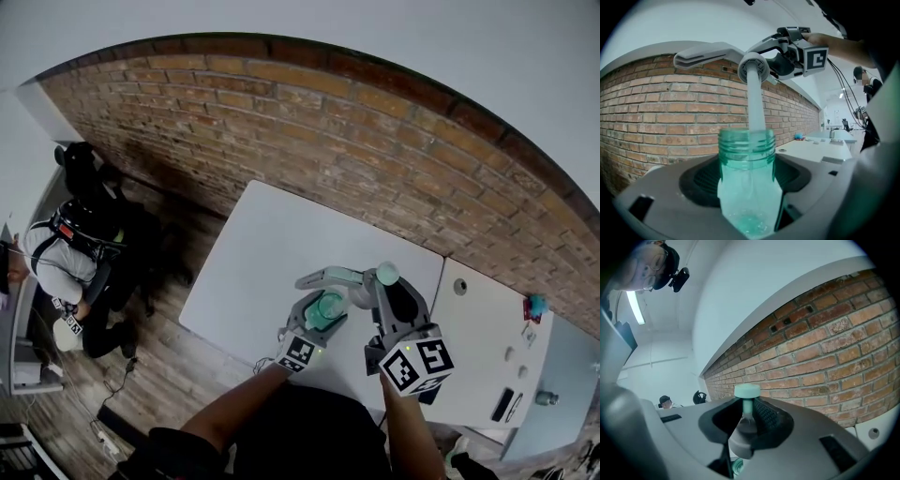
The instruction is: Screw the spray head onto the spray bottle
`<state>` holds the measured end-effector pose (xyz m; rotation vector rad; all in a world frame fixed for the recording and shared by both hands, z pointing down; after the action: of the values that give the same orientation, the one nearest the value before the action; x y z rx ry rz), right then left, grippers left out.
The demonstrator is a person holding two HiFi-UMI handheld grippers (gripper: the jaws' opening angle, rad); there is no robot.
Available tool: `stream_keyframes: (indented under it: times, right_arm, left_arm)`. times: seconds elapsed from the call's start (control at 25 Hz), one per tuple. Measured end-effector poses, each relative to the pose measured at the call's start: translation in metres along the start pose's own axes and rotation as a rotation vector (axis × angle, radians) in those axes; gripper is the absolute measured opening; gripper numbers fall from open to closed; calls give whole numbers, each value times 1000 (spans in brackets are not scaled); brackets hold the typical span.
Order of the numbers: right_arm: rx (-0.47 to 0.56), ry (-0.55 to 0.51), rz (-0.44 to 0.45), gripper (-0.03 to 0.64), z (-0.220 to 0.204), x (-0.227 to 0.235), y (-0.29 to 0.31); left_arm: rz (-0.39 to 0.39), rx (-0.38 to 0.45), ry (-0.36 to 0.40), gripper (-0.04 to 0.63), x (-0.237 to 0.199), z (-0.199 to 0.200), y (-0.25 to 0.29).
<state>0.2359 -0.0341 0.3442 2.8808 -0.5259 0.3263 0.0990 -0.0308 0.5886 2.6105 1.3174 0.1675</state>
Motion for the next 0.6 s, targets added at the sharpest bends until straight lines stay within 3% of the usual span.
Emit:
stream_keyframes:
  times: [0.6]
  right_arm:
    - [-38,-80,31,69,-40,-9,2]
  left_arm:
    - [-5,0,-3,322,1,-1,-1]
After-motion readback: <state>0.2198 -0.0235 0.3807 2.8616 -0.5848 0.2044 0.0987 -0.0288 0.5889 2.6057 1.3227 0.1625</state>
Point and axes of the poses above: the fingertips, and each gripper's own axes: y forward along the fingers, x to its right, z out of its top, the point moved 8 cm from there along -y, backward along the fingers, and after that the axes turned 3 degrees about -y, right-handed, at the moved point
